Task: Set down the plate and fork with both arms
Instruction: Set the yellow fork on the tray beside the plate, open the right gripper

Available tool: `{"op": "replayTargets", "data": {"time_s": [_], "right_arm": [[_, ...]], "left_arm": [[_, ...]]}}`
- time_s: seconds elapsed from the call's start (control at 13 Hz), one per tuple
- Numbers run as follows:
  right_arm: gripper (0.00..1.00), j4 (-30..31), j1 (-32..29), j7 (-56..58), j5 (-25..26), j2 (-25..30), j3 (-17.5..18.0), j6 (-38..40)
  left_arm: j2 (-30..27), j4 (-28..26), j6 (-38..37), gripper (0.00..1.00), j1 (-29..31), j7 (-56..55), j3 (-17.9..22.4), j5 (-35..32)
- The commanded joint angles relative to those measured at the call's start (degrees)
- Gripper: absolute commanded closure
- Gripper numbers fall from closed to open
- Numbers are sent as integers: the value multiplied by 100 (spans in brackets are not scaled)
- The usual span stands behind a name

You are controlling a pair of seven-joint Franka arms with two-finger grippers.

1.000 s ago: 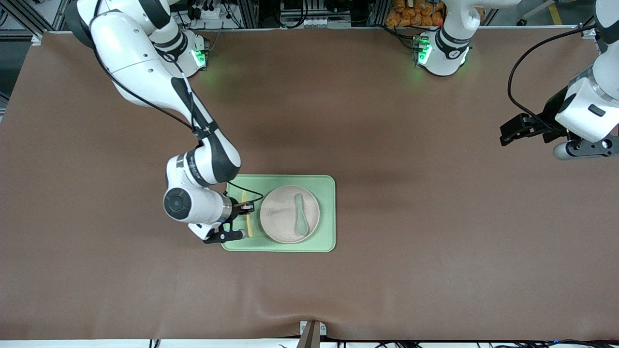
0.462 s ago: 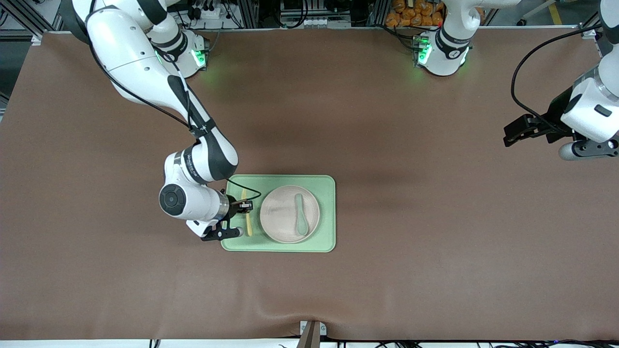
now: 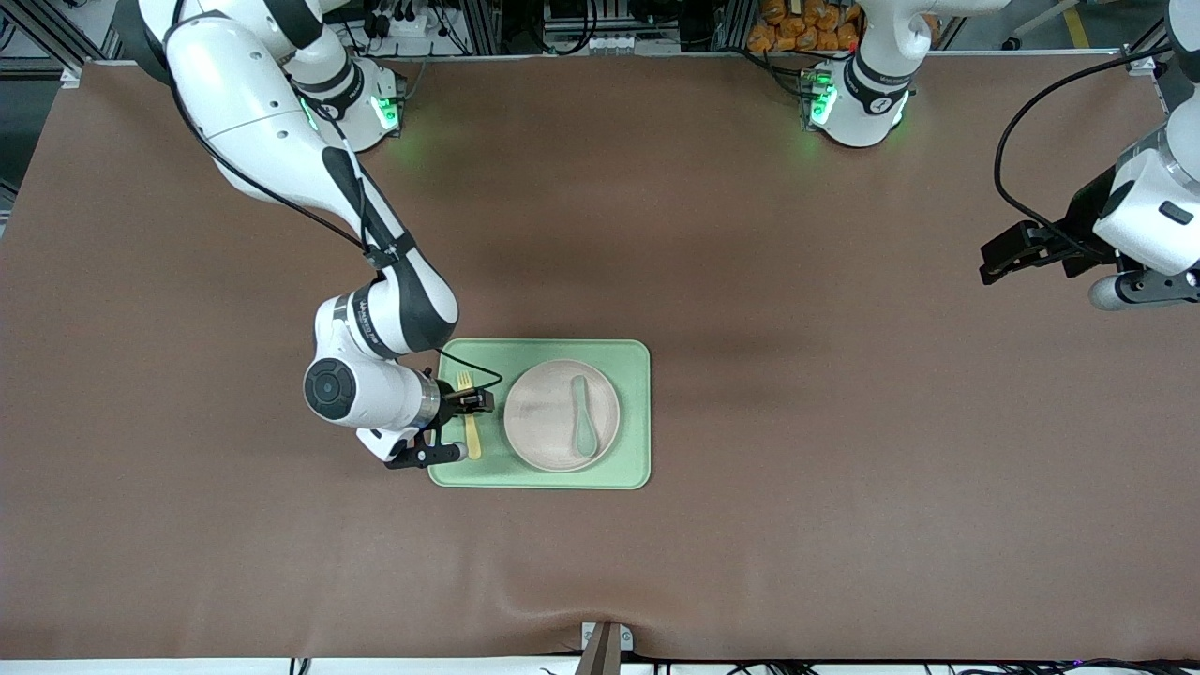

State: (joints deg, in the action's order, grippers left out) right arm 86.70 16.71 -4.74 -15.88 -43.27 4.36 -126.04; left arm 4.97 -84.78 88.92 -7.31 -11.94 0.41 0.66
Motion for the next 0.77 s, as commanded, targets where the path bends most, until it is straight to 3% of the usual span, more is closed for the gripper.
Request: {"op": "replayTargets", "data": {"time_s": [0.0,0.23,0.38,0.54,0.69], "right_arm": [[0,14,-273,166,-74,310,48,122],[0,-258,-397,131,-12,556,22,596],[0,-486,-458,166,415,793,-206,1044],[0,-942,-467,140,971,926,-216,1868],[0,-1373,-720,149,981,952,-260,2695]], "left_arm": [[-119,-21,29,0,19,-2,-24,-93],[-225,-21,-15,0,27,-2,-24,-93],[-234,-12,-15,0,27,-2,-33,-93],[-277,-20,-15,0,27,-2,-24,-93],[-304,-21,-23,0,27,51,-15,-93]]}}
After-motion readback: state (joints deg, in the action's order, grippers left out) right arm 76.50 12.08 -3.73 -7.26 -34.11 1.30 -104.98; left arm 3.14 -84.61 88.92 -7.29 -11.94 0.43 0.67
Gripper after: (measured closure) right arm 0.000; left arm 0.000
